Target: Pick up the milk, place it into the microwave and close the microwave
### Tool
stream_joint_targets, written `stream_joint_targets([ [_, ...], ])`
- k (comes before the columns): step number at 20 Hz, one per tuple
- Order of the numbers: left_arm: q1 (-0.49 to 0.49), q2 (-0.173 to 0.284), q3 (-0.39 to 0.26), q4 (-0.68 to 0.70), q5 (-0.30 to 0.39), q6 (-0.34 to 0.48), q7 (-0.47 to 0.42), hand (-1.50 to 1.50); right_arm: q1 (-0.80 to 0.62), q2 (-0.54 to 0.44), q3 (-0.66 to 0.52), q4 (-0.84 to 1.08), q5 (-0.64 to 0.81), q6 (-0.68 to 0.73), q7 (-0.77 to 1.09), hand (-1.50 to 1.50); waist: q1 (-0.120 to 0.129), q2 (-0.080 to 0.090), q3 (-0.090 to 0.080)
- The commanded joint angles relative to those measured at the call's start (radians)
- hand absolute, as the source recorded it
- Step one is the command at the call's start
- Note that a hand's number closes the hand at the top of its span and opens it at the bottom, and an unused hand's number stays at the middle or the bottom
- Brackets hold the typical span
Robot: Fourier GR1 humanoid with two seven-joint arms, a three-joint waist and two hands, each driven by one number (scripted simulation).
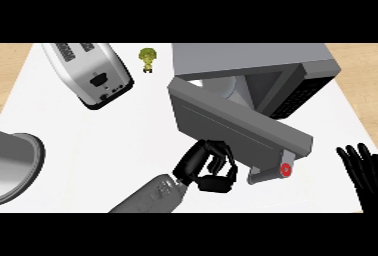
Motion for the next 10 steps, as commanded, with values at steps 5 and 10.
stream_joint_targets([
  [5,-0.07,-0.007,-0.063,-0.044,0.192,0.142,-0.059,1.5,-0.005,-0.039,0.027,-0.106,-0.078,0.051,0.106,-1.5,-0.057,0.012,-0.003],
  [10,-0.138,-0.007,-0.015,-0.042,0.283,0.26,-0.071,1.5,-0.044,-0.09,-0.002,-0.162,-0.095,0.05,0.148,-1.5,-0.076,0.014,-0.004],
])
